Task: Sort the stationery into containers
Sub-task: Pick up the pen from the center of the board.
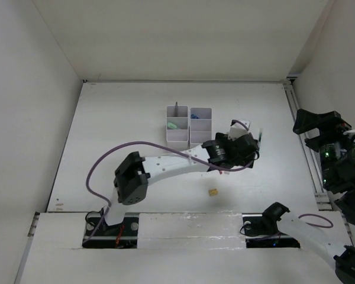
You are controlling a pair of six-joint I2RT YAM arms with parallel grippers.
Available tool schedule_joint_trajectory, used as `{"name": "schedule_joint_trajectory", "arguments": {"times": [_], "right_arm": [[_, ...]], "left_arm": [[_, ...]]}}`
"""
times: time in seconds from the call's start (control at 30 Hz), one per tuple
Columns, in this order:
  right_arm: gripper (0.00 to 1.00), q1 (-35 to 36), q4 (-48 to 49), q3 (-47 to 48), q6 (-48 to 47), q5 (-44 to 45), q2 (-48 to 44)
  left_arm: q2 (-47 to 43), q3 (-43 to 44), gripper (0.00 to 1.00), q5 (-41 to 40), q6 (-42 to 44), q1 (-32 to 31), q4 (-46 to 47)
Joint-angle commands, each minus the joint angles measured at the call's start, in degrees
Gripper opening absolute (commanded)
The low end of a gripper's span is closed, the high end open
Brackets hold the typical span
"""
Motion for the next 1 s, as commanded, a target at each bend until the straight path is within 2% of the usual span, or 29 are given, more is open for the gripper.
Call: {"name": "schedule_joint_trajectory", "arguments": {"times": [0.0, 0.13, 0.3, 0.53, 0.77, 0.97], "right_arm": [[1.0, -0.53, -2.91, 2.11, 0.36, -0.71, -2.49], [1.0, -0.53, -0.62, -0.43, -1.05, -5.29, -4.95], [1.0, -0.53, 0.43, -2.9, -1.05, -8.54, -5.49], [1.0, -0.53, 2.45, -5.62, -1.05, -11.88, -5.49], [1.0, -0.53, 3.51, -7.73, -1.05, -12.42, -5.49], [1.0, -0.53, 4.03, -8.35, -1.05, -12.42, -5.49]], "left_arm": [[5.79, 10.13, 1.0, -2.03, -0.45, 0.6, -2.76], [14.85, 18.31, 1.0, -1.42, 0.08, 1.3, -6.2], [17.76, 16.13, 0.95, 2.0, 1.58, 4.11, -4.98], [21.36, 15.42, 0.94, 2.01, 2.28, 4.64, -4.44], [23.57, 14.11, 0.8, 4.65, 2.28, 4.64, -3.83], [23.57, 11.91, 0.76, 4.65, 1.14, 4.64, -4.53]]}}
